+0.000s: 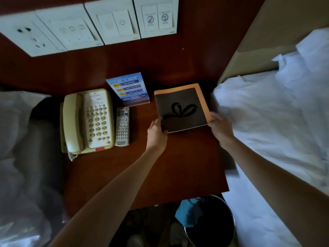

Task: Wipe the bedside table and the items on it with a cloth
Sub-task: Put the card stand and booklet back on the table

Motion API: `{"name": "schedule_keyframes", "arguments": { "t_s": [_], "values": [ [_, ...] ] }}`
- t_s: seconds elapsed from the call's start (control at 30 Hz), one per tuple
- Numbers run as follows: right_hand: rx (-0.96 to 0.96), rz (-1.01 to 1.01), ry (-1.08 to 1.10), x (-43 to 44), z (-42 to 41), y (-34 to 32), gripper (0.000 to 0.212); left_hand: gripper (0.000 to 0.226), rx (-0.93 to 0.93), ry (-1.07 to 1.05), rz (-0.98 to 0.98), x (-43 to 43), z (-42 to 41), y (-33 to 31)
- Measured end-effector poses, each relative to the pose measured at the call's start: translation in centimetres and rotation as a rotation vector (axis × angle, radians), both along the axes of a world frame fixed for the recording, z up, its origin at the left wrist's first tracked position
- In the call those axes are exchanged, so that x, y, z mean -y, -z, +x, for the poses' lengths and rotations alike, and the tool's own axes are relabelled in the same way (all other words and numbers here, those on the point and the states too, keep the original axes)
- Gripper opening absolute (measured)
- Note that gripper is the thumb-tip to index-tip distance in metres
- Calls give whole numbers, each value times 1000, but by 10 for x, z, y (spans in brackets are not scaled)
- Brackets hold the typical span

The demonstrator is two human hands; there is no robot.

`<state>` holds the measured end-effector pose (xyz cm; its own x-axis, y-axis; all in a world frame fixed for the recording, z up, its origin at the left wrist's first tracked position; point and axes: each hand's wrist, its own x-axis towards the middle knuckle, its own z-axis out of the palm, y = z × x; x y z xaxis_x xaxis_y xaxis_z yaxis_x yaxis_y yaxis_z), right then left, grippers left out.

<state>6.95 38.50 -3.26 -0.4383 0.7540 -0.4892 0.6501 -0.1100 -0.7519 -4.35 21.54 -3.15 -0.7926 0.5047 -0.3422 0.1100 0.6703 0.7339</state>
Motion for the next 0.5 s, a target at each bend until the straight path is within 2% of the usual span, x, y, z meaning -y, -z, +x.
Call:
{"name": "schedule_keyframes", "arguments": {
  "t_s": [0.23,0.37,0.5],
  "values": [
    [20,135,-134,7,1,4,39,59,29,28,-17,-3,6,5],
    [-5,119,-45,13,7,2,47,60,65,64,-39,-3,9,7],
    [-21,121,-39,16,12,-5,36,60,98,53,-28,-1,8,6]
  ]
}}
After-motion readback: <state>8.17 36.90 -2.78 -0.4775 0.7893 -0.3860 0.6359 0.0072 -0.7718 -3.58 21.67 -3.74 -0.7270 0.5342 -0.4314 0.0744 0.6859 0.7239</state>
